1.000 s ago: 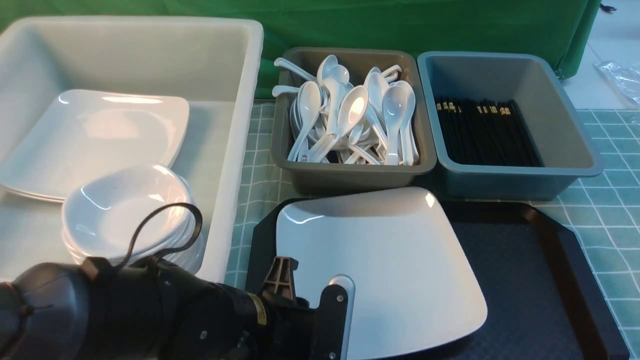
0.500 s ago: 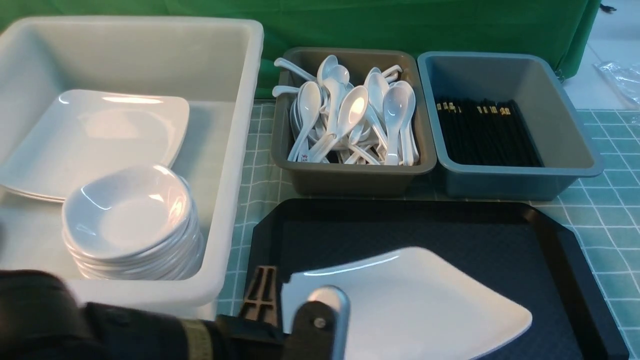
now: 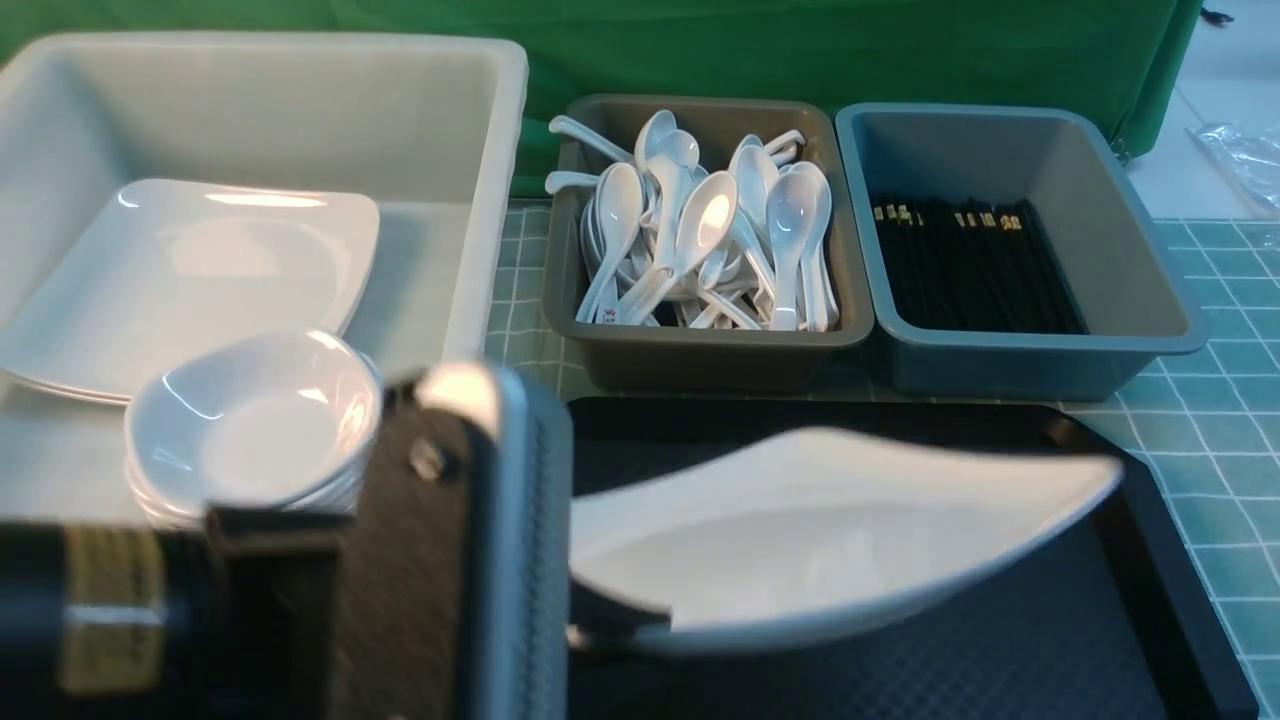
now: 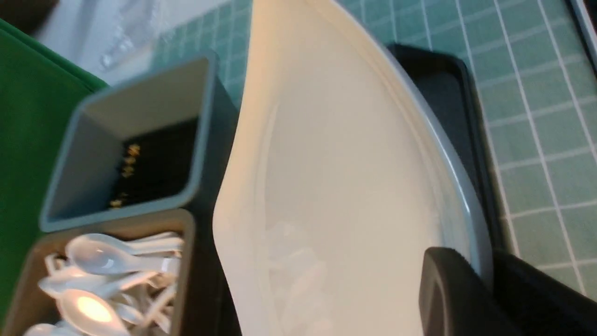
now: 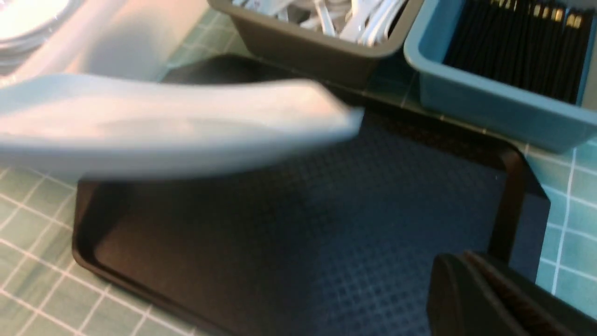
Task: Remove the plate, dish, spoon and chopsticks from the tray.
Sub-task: Use the left arm to put the plate into the large storage box on the left
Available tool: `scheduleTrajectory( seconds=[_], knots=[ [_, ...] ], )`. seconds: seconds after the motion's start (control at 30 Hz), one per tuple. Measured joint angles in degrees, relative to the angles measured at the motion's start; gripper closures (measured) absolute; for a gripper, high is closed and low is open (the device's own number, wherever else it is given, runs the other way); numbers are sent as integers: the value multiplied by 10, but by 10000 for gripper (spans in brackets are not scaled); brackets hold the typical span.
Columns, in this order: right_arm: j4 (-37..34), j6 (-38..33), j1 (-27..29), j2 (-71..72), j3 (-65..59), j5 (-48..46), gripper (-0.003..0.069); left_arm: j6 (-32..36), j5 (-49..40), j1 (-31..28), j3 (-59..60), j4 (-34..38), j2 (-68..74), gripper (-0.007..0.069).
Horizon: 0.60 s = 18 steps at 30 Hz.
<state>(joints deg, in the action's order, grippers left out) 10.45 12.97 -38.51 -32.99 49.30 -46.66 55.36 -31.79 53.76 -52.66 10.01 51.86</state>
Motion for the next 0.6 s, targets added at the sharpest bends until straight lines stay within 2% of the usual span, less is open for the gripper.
scheduleTrajectory(
  seconds=[0.07, 0.27, 0.3, 0.33, 0.4, 0.43, 0.47, 0.5, 0.6],
  knots=[
    [0, 0, 0, 0, 1, 8, 639, -21, -9, 0, -30, -23, -3, 590],
    [0, 0, 0, -9, 1, 37, 639, -165, -54, -13, -81, -202, -3, 590],
    [0, 0, 0, -10, 1, 37, 639, -172, -56, -16, -82, -212, -2, 590],
    [0, 0, 0, -17, 2, 41, 639, -215, -69, -31, -84, -282, 1, 590],
    [0, 0, 0, -32, 6, 45, 639, -256, -90, -66, -85, -368, 13, 590],
    [0, -1, 0, -36, 7, 45, 639, -259, -92, -75, -85, -374, 16, 590],
    [0, -4, 0, -51, 13, 48, 639, -276, -101, -125, -87, -418, 36, 590],
    [0, -4, 0, -53, 14, 48, 639, -277, -101, -125, -87, -420, 38, 590],
    [-1, -10, 0, -73, 19, 55, 639, -277, -72, -223, -87, -434, 91, 590]
  ],
)
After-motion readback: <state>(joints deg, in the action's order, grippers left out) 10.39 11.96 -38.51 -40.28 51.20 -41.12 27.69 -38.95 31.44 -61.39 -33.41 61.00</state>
